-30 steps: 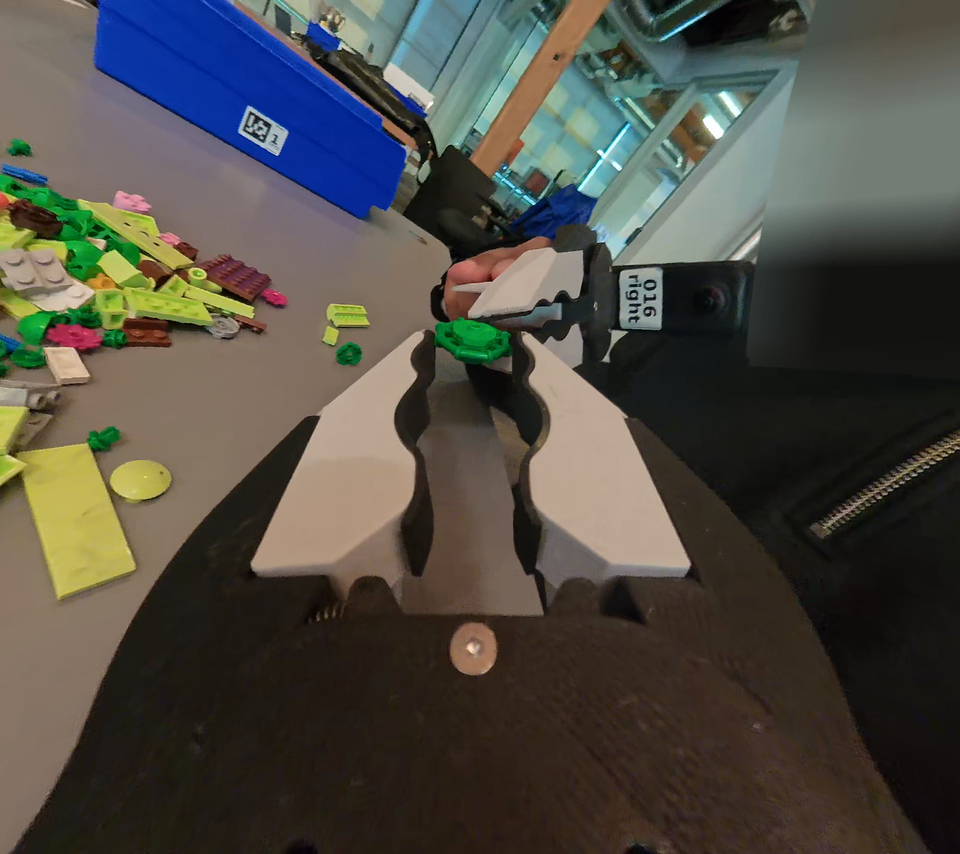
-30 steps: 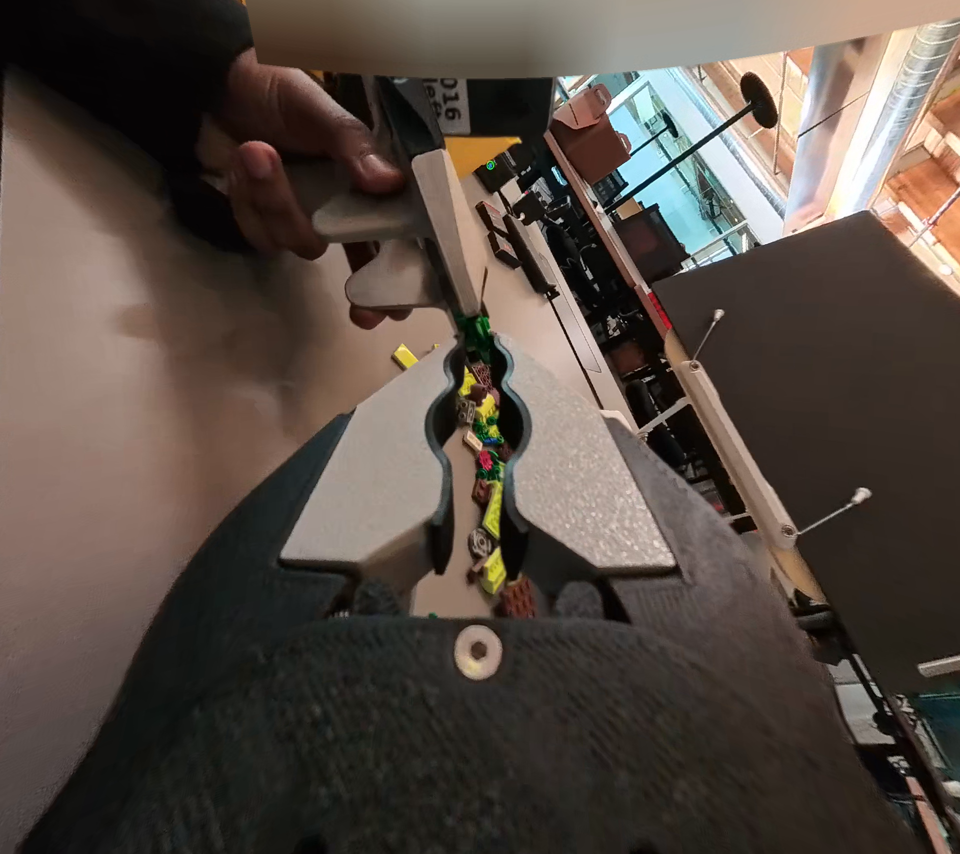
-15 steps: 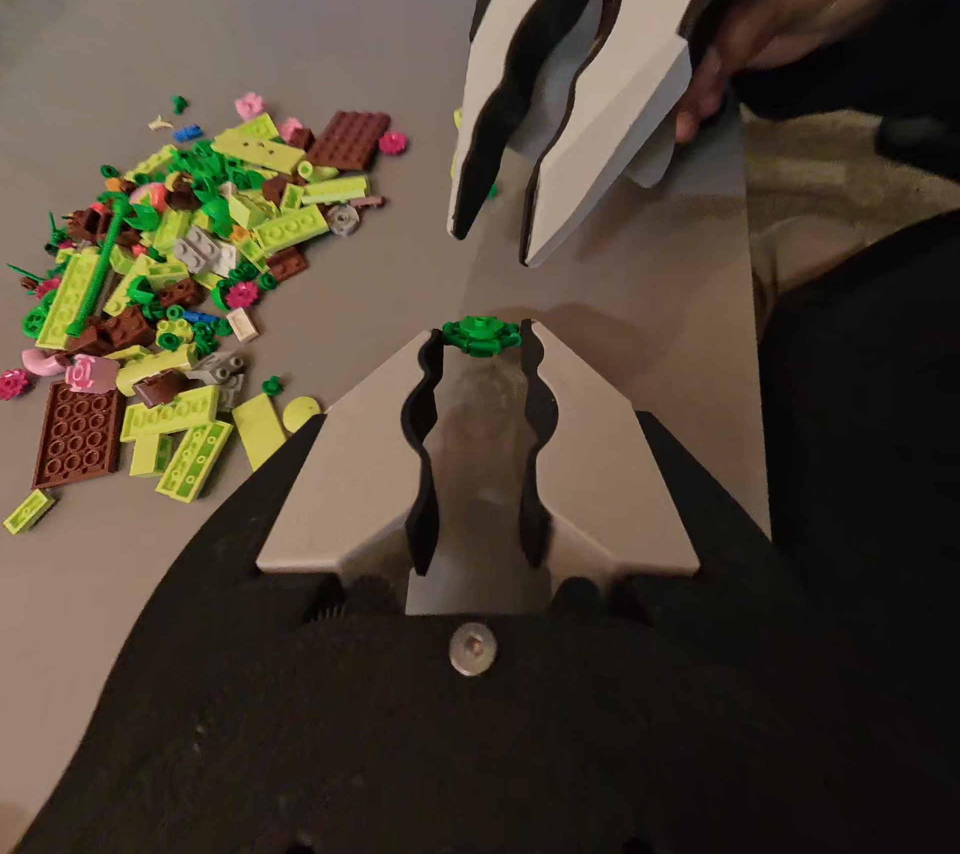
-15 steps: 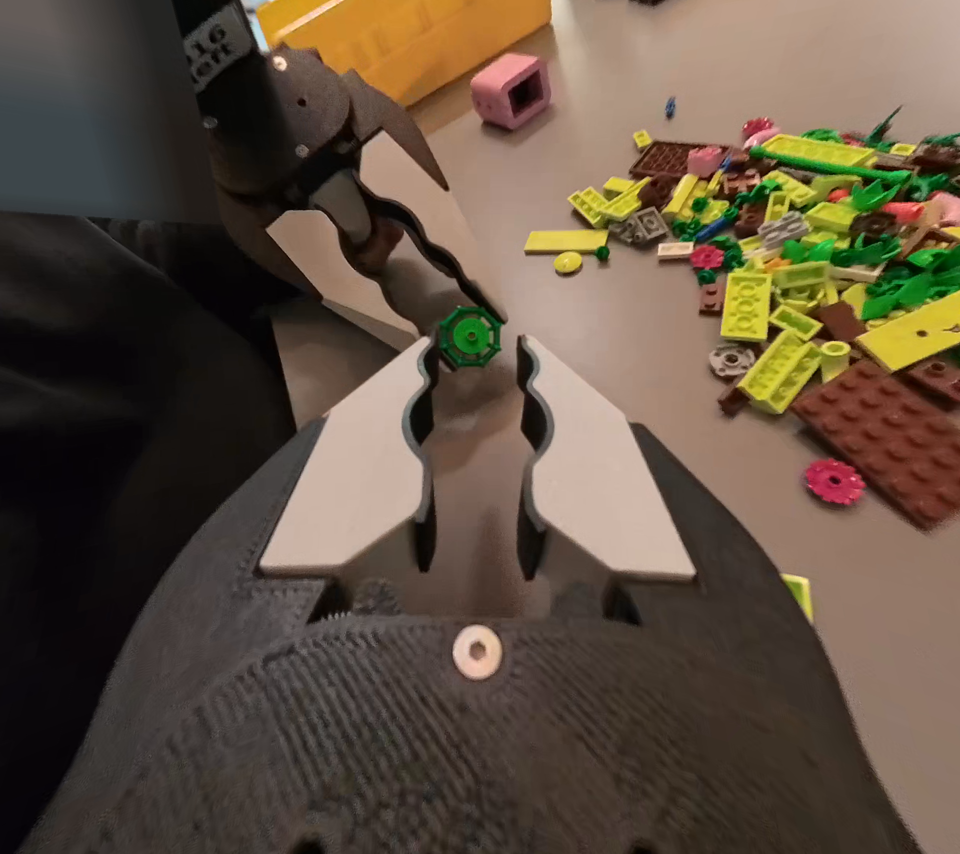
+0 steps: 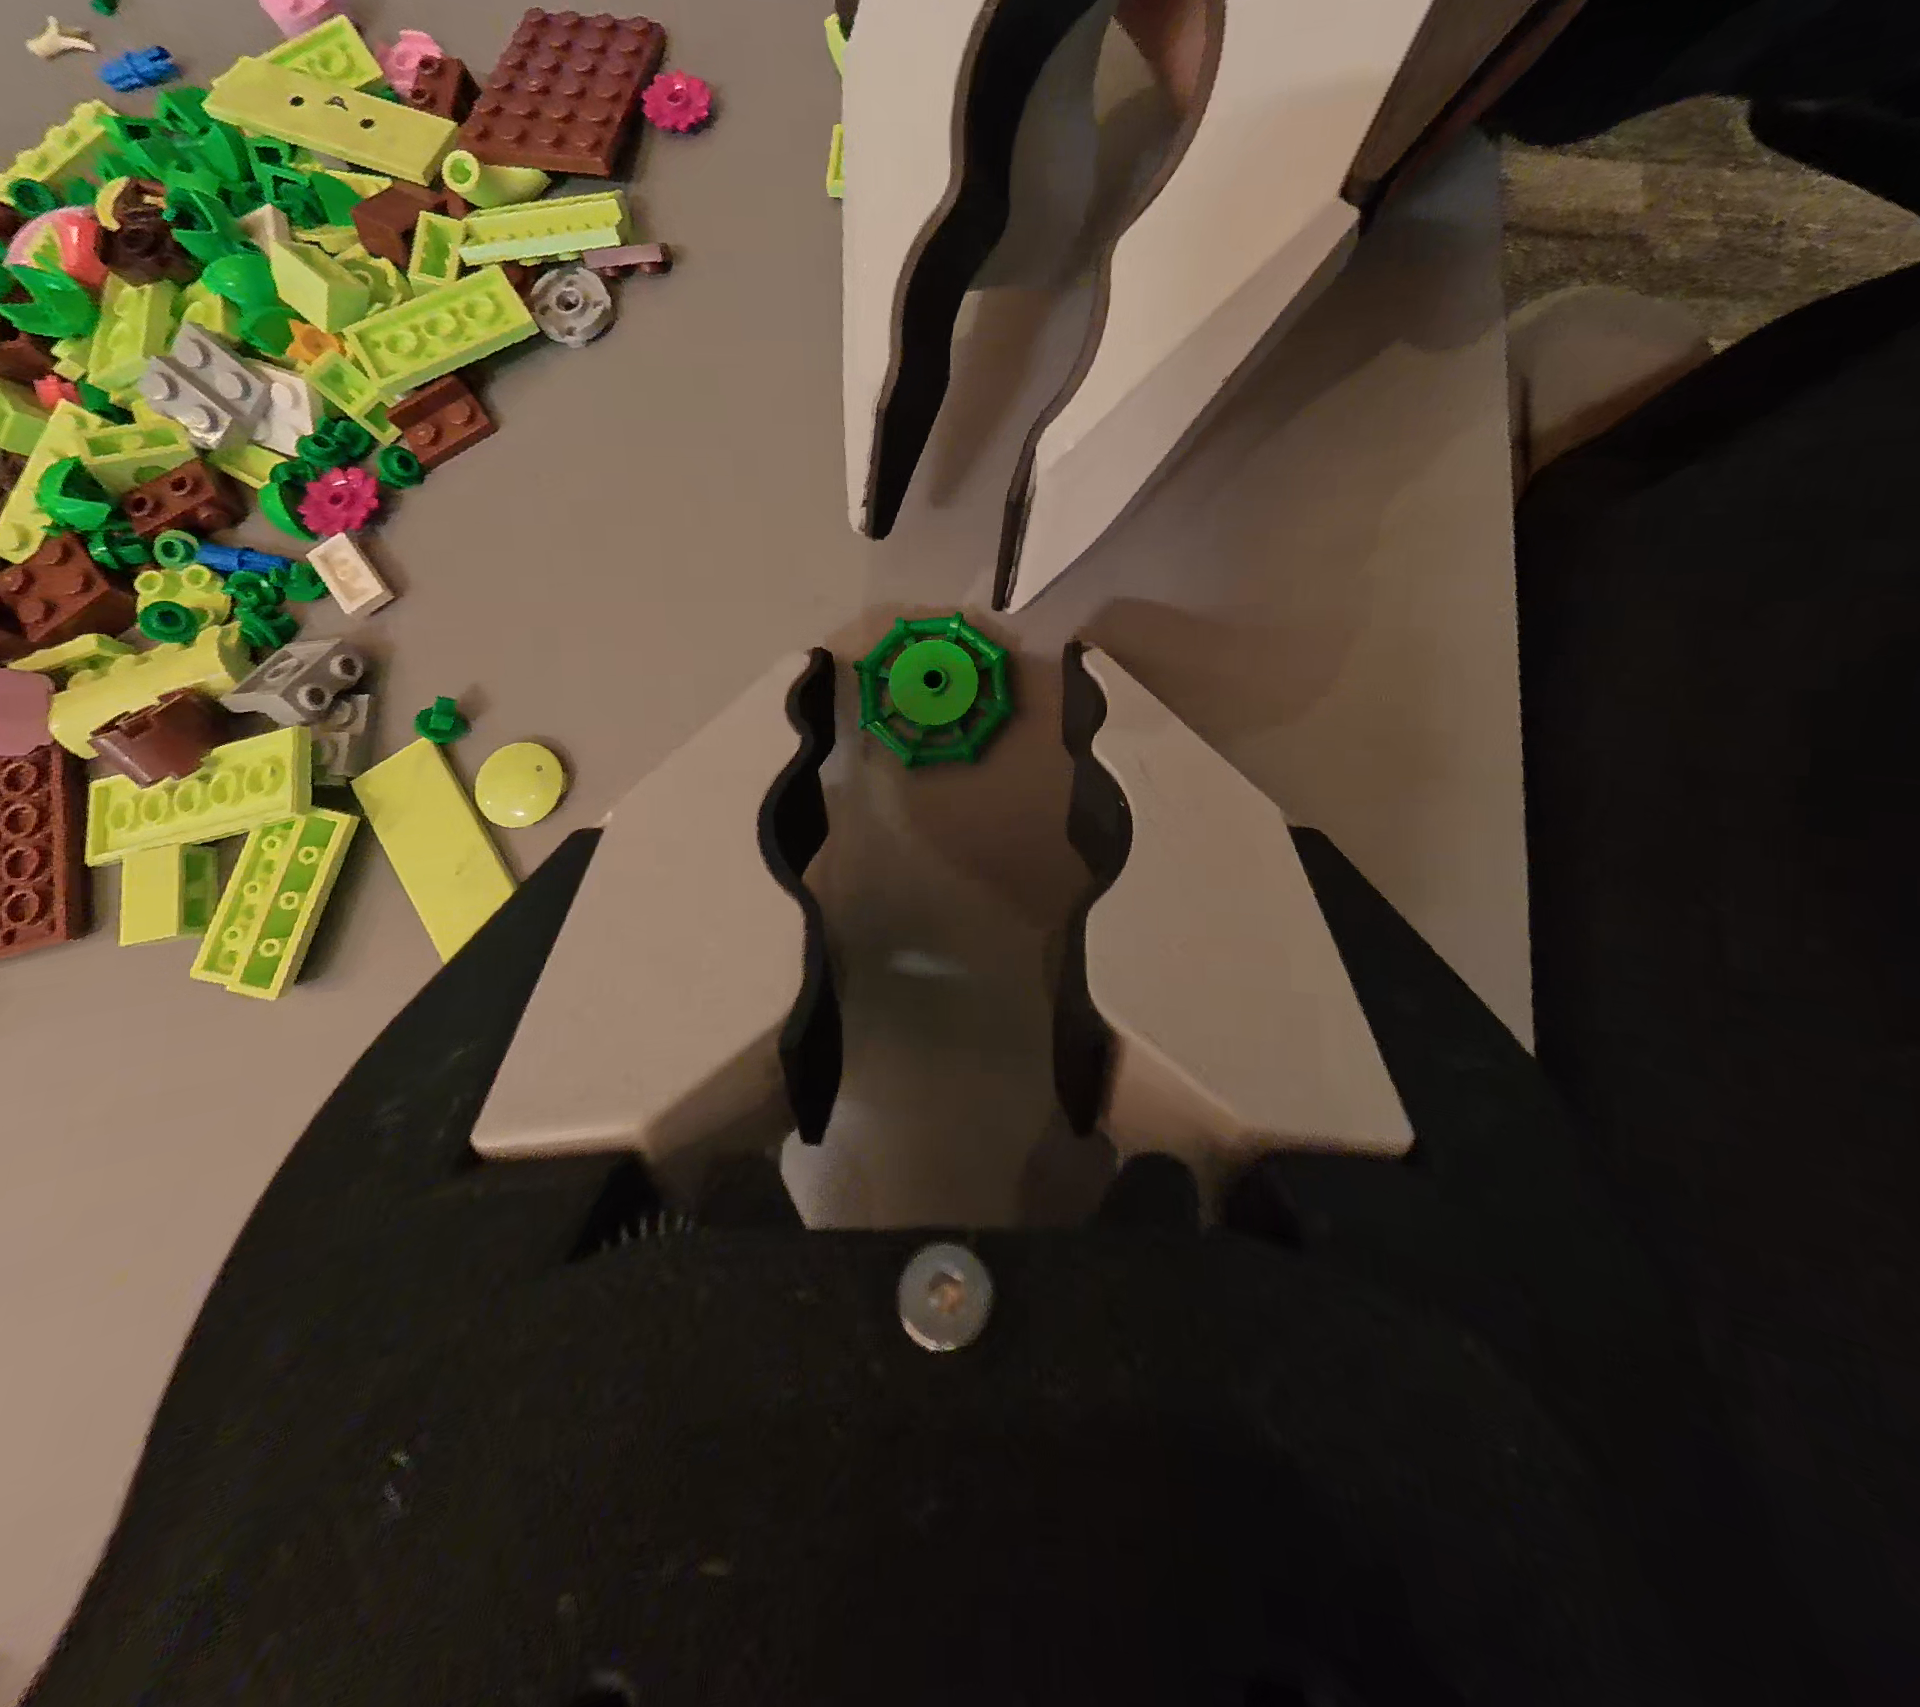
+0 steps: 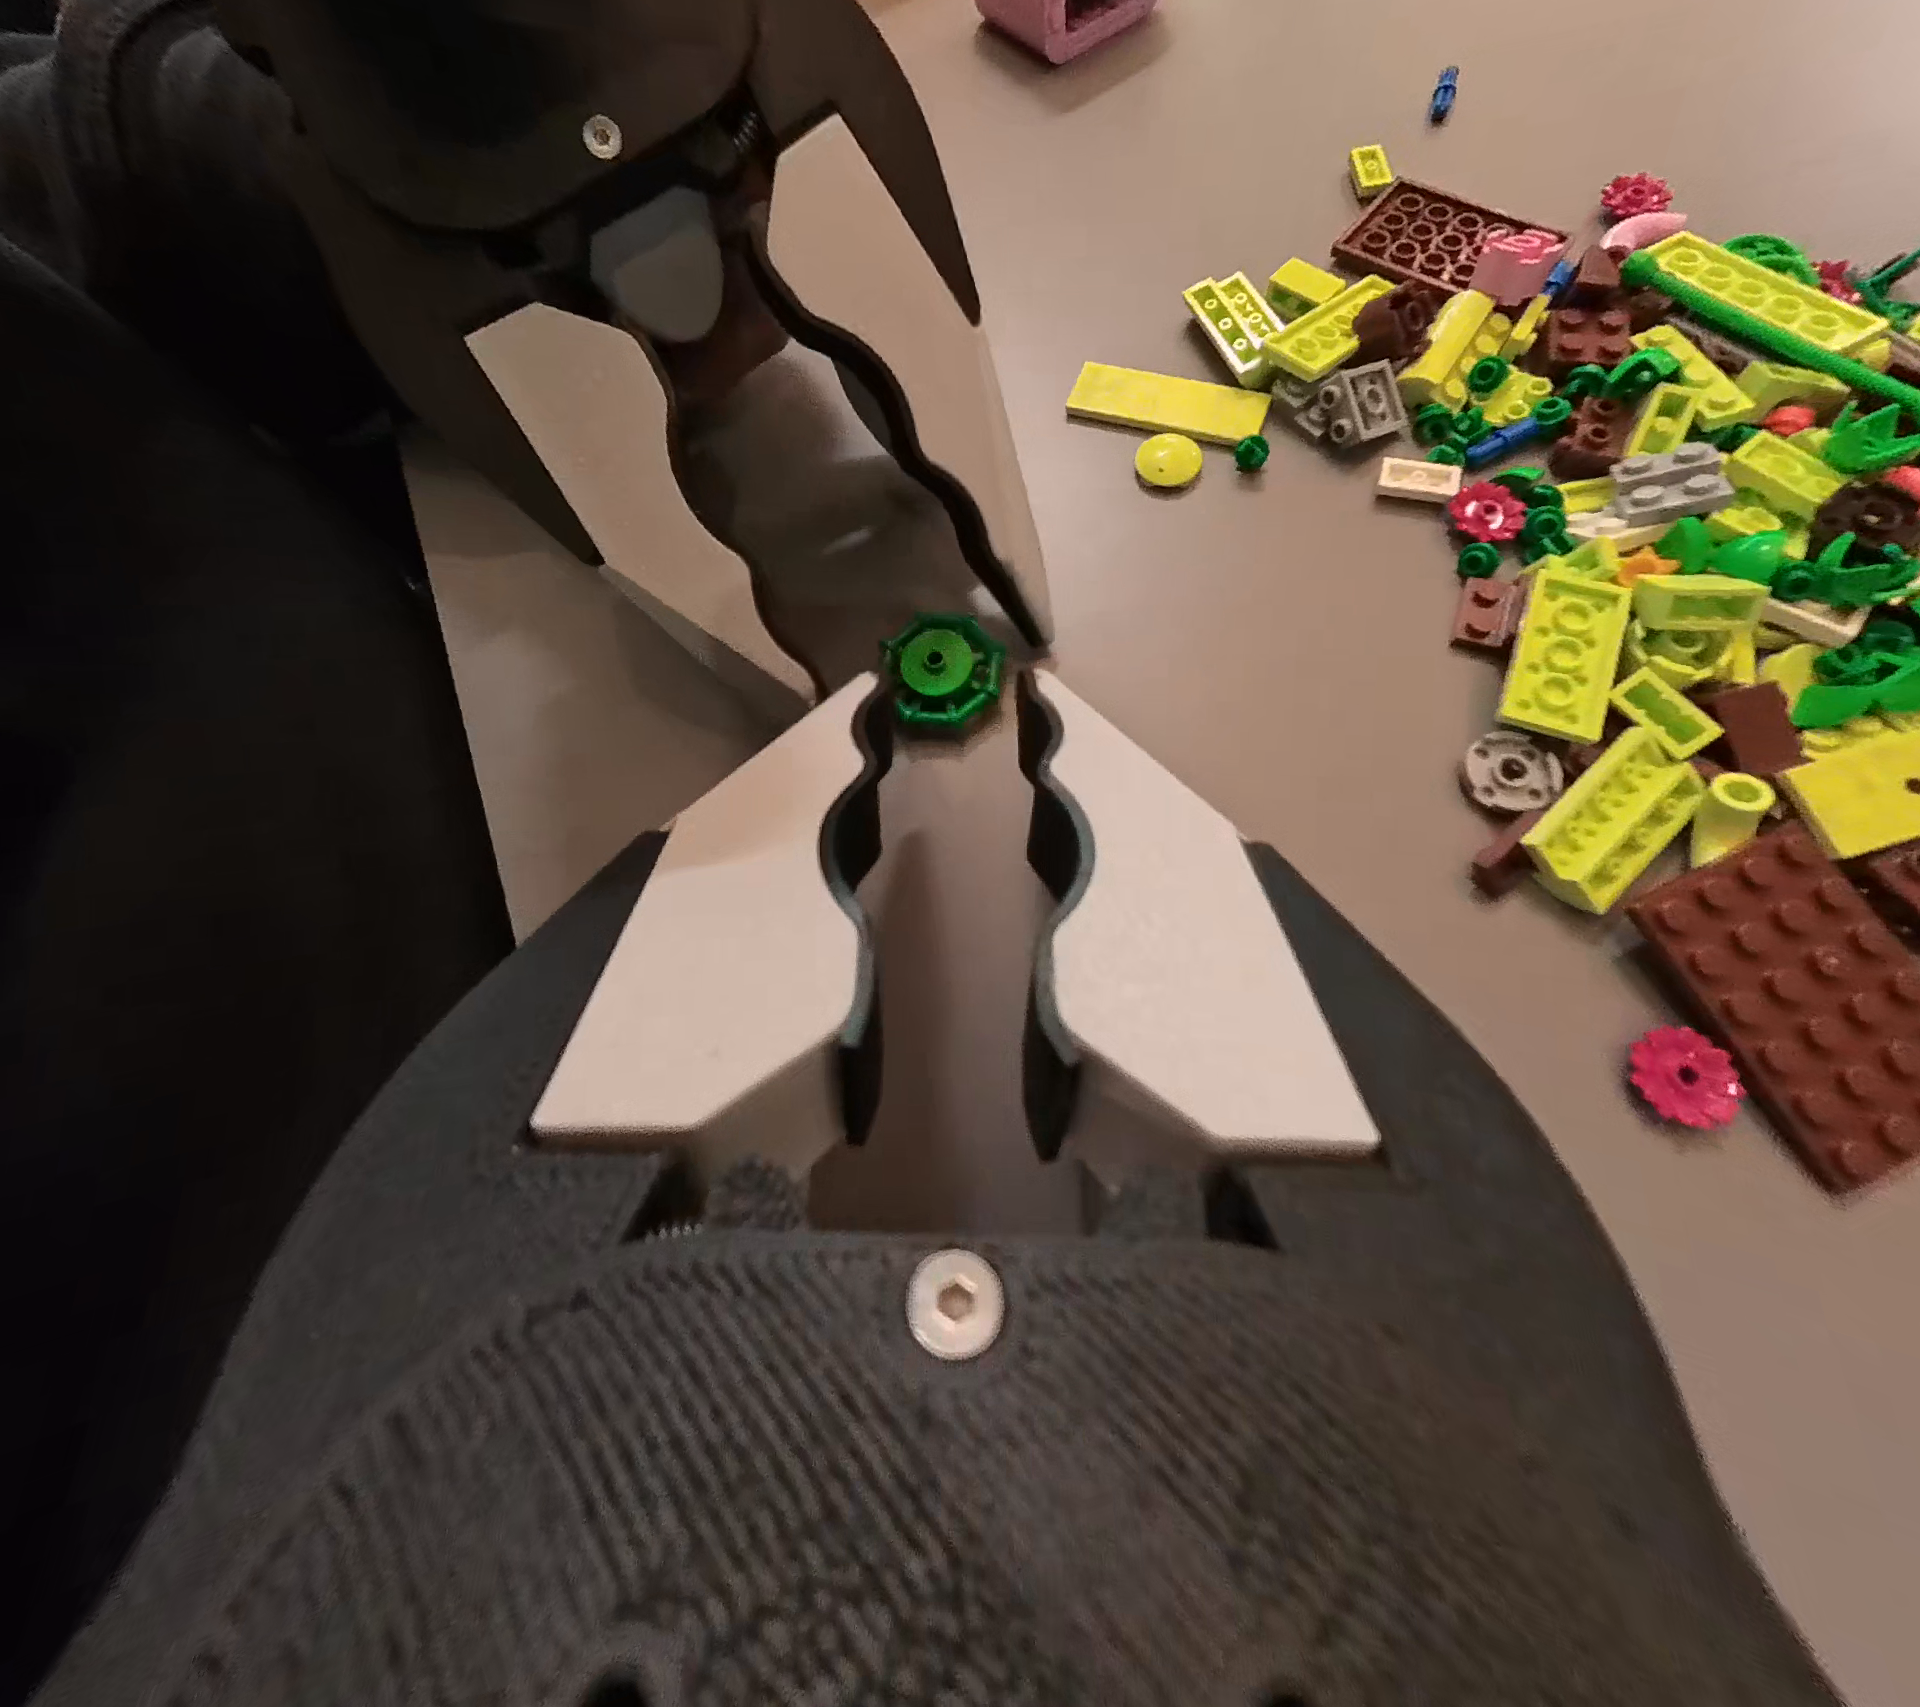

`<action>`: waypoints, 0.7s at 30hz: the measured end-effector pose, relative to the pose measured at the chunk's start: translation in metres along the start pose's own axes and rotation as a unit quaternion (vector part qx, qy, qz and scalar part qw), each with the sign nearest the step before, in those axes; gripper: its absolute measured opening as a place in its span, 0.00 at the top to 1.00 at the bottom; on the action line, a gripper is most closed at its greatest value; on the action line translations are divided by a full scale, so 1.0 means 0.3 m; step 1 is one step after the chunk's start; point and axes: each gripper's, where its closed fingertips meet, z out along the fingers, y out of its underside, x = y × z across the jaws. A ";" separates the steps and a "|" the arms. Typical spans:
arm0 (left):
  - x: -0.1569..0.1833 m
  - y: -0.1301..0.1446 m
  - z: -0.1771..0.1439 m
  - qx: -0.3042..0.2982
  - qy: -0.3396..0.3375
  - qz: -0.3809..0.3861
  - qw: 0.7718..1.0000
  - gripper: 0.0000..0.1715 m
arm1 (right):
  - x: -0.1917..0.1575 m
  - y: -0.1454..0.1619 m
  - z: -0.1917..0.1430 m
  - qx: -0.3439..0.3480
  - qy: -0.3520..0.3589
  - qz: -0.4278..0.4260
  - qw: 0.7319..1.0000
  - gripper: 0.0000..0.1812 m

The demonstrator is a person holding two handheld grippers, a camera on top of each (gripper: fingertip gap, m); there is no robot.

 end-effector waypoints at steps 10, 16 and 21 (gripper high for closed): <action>0.002 -0.005 -0.004 0.006 0.001 0.002 1.000 0.84 | -0.020 0.005 0.035 -0.024 -0.035 -0.057 0.997 0.92; 0.014 -0.003 -0.008 0.009 0.001 0.023 1.000 0.79 | -0.025 0.013 0.034 -0.037 -0.088 -0.091 0.991 0.90; -0.015 0.009 -0.019 0.007 -0.017 0.017 1.000 0.80 | -0.012 0.036 0.041 -0.062 -0.090 -0.088 0.990 0.91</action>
